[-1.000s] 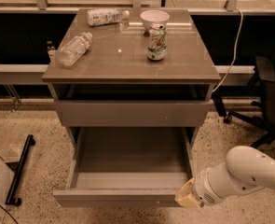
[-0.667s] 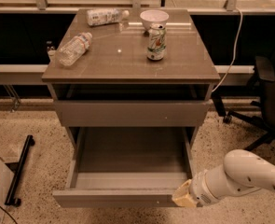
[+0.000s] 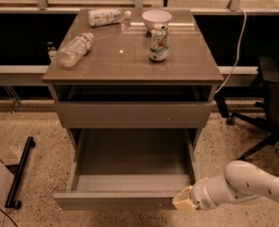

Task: Close middle drawer

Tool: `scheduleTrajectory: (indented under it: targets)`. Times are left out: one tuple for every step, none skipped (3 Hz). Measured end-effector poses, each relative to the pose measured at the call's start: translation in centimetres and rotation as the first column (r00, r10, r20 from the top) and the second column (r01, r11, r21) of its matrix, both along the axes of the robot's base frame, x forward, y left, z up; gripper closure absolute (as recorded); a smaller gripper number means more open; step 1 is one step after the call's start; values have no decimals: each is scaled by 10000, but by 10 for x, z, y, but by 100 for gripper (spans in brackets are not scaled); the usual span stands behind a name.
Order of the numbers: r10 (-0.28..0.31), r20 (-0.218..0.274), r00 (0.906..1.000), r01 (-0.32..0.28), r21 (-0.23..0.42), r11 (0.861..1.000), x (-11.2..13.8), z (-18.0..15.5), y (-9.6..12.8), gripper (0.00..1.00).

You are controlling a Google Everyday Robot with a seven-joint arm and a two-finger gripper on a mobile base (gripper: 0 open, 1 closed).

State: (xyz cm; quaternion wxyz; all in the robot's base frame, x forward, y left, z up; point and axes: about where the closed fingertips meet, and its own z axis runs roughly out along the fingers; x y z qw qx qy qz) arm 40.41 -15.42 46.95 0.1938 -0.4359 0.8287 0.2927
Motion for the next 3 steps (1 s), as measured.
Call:
scheduleTrajectory:
  targets:
    - [-685, -154, 9975, 690, 373, 9969, 20, -36, -9, 100]
    - [-687, -154, 9975, 693, 373, 9969, 20, -36, -9, 100]
    - [-942, 408, 9947, 913, 682, 9935, 43, -46, 2, 100]
